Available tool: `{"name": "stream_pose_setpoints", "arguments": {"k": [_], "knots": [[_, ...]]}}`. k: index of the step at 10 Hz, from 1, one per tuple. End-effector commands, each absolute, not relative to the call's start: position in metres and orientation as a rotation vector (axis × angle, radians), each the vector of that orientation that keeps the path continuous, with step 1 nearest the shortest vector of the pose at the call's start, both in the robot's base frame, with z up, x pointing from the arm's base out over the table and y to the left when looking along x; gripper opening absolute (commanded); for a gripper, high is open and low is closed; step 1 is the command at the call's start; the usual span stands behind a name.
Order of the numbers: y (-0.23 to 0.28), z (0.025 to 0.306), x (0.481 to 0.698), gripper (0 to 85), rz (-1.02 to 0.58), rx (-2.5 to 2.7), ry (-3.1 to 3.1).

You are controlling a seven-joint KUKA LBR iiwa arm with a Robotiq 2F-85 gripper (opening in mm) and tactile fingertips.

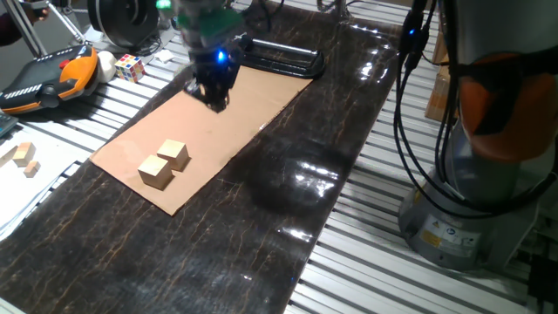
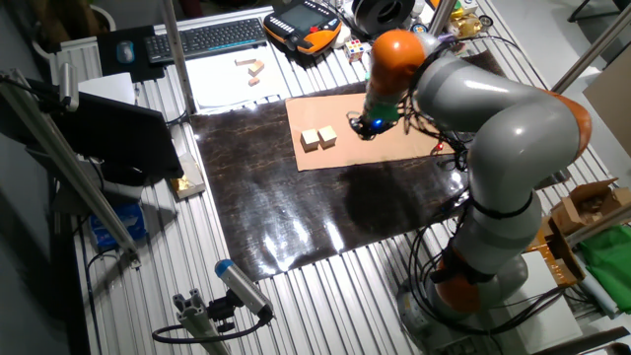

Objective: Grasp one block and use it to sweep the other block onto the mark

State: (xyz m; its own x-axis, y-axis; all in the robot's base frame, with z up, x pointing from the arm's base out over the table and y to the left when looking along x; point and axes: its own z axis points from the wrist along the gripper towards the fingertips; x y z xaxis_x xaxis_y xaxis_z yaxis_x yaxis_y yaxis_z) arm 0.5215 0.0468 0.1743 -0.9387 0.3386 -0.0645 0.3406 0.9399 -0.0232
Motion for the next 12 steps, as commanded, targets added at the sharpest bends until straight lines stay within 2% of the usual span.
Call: {"name": "stream_pose_setpoints", "arguments": {"k": [1, 6, 8, 12], "knots": [[0.050, 0.171, 0.521, 0.7, -0.058, 0.575, 3.025], [0.063, 0.150, 0.524, 0.7, -0.061, 0.854, 2.964], [0.069, 0.147, 0.526, 0.7, -0.018, 0.970, 2.963], [0.080, 0.144, 0.532, 0.7, -0.031, 1.052, 2.942]]}}
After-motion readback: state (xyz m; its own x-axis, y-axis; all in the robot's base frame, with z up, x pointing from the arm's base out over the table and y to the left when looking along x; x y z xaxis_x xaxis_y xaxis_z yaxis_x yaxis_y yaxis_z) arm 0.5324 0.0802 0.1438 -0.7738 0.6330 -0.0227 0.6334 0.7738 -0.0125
